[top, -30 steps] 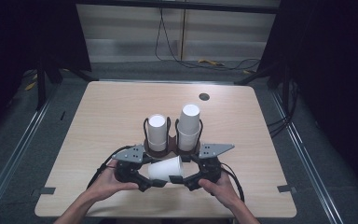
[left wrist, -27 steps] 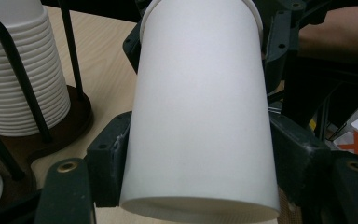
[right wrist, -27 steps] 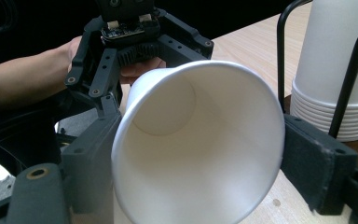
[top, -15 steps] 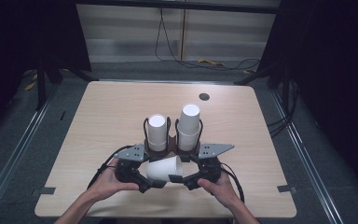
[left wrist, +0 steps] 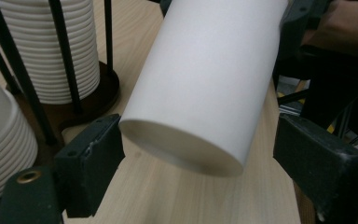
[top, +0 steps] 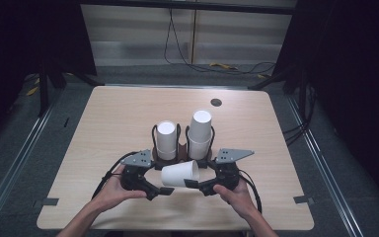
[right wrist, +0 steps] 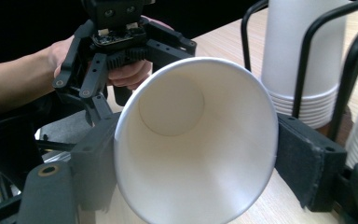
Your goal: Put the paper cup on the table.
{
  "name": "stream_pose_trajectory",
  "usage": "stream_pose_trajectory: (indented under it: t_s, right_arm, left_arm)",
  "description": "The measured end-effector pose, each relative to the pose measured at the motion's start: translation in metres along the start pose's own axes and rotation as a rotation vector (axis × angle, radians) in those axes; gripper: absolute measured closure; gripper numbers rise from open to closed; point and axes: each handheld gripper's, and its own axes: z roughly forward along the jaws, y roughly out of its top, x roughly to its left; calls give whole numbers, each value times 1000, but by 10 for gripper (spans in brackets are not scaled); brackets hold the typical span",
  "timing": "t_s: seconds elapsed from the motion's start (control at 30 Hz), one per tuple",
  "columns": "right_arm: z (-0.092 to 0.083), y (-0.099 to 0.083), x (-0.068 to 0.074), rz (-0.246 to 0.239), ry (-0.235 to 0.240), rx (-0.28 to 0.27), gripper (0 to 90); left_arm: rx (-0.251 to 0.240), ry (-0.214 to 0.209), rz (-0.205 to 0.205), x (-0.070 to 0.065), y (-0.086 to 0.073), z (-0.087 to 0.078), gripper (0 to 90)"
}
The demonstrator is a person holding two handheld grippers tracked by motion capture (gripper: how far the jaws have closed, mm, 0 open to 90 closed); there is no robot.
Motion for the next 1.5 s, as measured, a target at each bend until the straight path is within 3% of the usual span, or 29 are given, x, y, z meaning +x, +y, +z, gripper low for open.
stream_pose_trajectory:
  t_s: [0.1, 0.13, 0.3, 0.37, 0.43, 0.63, 0.67, 0.73, 0.87, 1.1, 1.5]
  right_arm:
    - [-2, 0, 0, 5, -7, 4, 227]
    - [-3, 1, -1, 14, -29, 11, 229]
    - [-7, 1, -1, 11, -49, 27, 231]
    - [-11, 2, 1, 13, -67, 31, 233]
    - [-14, 3, 3, 15, -109, 46, 236]
    - [-22, 5, 3, 31, -142, 59, 239]
    - [-25, 5, 0, 36, -151, 57, 241]
    - [-26, 5, -1, 40, -154, 60, 241]
    - [-33, 3, -5, 59, -166, 73, 241]
    - [-41, 4, -8, 63, -185, 85, 240]
    - [-68, -1, -19, 100, -266, 144, 239]
  left_arm:
    - [23, 7, -8, 2, -1, -1, 158]
    - [31, 19, -12, 3, -2, -2, 160]
    - [30, 30, -38, 4, -3, -4, 158]
    - [30, 54, -52, 3, -5, -6, 158]
    - [33, 52, -73, 4, -5, -7, 158]
    - [12, 77, -76, 5, -4, -13, 158]
    - [1, 108, -67, 5, -4, -16, 157]
    - [-11, 129, -64, 5, -4, -18, 157]
    - [-2, 150, -61, 9, -3, -22, 157]
    - [-18, 172, -70, 11, -4, -30, 157]
    - [-22, 192, -82, 13, -6, -34, 158]
